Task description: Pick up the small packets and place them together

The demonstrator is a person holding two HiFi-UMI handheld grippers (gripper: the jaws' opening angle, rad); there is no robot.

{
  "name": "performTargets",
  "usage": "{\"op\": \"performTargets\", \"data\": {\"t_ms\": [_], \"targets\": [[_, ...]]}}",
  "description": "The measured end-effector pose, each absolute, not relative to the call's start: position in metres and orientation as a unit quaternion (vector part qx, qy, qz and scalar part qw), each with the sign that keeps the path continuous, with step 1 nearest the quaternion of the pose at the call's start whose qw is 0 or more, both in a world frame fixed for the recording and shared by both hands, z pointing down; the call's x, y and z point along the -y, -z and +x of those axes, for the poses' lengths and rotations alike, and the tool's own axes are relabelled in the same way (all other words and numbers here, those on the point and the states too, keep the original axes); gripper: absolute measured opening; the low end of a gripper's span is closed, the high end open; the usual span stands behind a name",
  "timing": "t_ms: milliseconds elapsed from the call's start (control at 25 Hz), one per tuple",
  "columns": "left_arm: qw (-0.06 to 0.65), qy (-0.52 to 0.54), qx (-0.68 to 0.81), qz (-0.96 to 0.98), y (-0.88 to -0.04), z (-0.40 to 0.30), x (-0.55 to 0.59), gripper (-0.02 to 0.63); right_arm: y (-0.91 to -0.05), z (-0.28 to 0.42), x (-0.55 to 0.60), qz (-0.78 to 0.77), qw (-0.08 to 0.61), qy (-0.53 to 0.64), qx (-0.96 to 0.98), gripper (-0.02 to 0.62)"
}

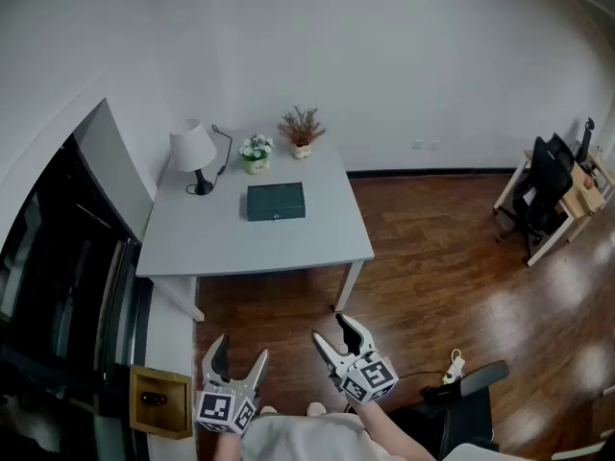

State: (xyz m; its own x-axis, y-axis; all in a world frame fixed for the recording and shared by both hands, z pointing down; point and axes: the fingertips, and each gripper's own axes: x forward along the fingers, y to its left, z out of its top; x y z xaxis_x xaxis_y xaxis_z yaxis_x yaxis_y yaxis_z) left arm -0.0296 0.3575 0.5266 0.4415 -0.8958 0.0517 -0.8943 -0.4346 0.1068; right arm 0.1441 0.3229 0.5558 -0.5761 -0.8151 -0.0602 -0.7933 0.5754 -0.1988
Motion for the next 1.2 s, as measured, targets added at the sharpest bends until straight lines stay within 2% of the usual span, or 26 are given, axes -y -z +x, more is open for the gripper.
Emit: {"op": "performTargets", "data": {"t_ms": [280, 640, 1200], "targets": [[0.073, 0.001, 0.534, 0.842, -0.54, -0.019, -0.347, 0.345, -0.567, 0.175, -0.288, -0.469, 0.082, 0.086, -0.875, 0.281], [0.078, 0.01, 0.52, 0.851, -0.55, -0.038, -0.27, 0.345, -0.58, 0.132, -0.248, -0.443, 0.061, 0.092, -0.89, 0.281], [0.081, 0.024, 0.482, 0.872, -0.542, -0.079, -0.115, 0.344, -0.542, 0.069, -0.121, -0.434, 0.034, 0.055, -0.899, 0.281]]}}
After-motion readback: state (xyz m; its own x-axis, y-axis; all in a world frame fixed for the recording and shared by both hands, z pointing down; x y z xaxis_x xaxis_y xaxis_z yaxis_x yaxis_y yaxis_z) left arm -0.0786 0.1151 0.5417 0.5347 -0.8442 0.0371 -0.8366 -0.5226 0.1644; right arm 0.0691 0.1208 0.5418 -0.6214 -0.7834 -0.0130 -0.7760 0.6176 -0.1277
